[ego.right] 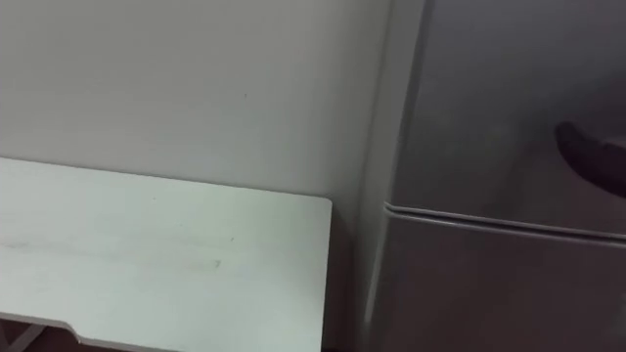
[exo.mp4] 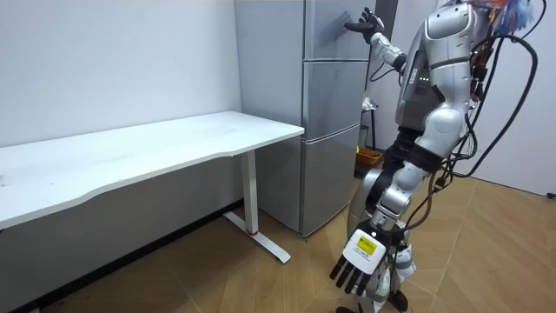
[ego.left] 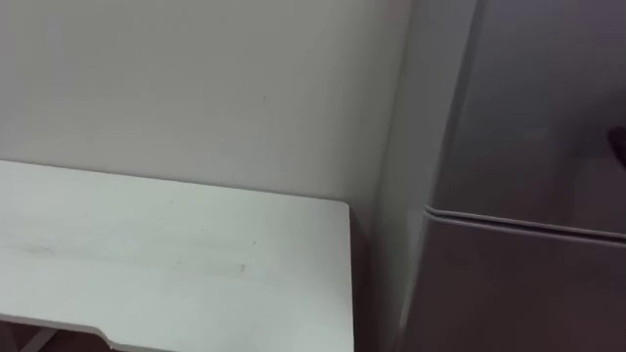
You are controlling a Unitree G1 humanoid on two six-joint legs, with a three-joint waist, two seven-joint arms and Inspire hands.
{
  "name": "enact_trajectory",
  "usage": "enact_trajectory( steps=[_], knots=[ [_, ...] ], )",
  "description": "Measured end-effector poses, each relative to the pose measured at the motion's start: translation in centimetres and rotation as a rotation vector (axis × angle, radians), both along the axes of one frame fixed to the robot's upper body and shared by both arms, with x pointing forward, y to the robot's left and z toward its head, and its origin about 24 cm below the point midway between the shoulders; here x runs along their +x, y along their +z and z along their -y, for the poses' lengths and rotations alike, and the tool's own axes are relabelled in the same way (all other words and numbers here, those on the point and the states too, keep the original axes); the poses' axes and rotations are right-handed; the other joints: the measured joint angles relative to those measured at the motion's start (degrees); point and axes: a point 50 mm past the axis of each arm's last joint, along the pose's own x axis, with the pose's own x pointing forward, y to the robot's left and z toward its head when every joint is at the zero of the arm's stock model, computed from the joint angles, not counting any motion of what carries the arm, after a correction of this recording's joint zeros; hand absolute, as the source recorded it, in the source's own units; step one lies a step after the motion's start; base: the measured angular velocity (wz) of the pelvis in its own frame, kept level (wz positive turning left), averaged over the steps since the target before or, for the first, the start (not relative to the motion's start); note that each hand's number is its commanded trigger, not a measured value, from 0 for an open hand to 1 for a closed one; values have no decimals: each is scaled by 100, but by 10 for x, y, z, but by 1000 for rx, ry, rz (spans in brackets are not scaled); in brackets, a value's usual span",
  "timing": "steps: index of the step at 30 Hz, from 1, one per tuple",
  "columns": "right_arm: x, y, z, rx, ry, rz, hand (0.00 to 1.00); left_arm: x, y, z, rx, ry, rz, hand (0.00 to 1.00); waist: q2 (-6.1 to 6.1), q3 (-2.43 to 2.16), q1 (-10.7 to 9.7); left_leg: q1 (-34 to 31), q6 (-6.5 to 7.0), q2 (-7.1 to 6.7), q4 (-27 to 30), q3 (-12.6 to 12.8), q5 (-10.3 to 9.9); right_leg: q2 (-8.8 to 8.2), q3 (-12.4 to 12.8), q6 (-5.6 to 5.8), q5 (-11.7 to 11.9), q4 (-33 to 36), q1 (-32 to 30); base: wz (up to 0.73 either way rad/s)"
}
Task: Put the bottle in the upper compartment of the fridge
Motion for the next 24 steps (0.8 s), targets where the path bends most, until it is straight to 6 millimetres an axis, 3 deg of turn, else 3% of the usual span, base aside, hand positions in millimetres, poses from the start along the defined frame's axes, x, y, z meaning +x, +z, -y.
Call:
enact_trajectory(
  steps=[6, 15, 17, 18, 19, 24],
  knots=[
    [-34, -6, 40, 93, -177, 23, 0, 5, 3, -6, 39, 21, 41, 0, -32, 20, -232, 42, -4, -10, -100, 55, -3, 0, 37, -1, -9, -5, -1, -4],
    [-87, -57, 70, 191, -404, -140, 0, 20, 5, -8, 76, 33, 98, 0, 57, 53, -434, 150, -13, 3, -330, 280, -14, 29, 277, 15, -30, -87, -65, -14],
    [-101, -82, 74, 236, -456, -214, 0, 27, 4, -8, 82, 40, 119, 0, 99, 77, -397, 236, -23, 20, -396, 401, -29, 43, 382, 15, -29, -89, -66, -24],
    [-106, -89, 75, 258, -466, -231, 0, 29, 4, -8, 85, 47, 129, 0, 75, 63, -396, 241, -24, 23, -396, 407, -42, 45, 383, 16, -30, -89, -67, -15],
    [-116, -104, 74, 315, -481, -258, 0, 31, 4, -7, 85, 56, 147, 0, 129, 86, -392, 230, -24, 33, -391, 434, -64, 48, 396, 17, -31, -89, -89, -11],
    [-156, -184, 62, 601, -560, -431, 0, 32, 3, -2, 79, 77, 160, 0, 204, 76, -379, 225, -33, 51, -400, 530, -99, 74, 522, 20, -41, -96, -115, -11]
  ],
)
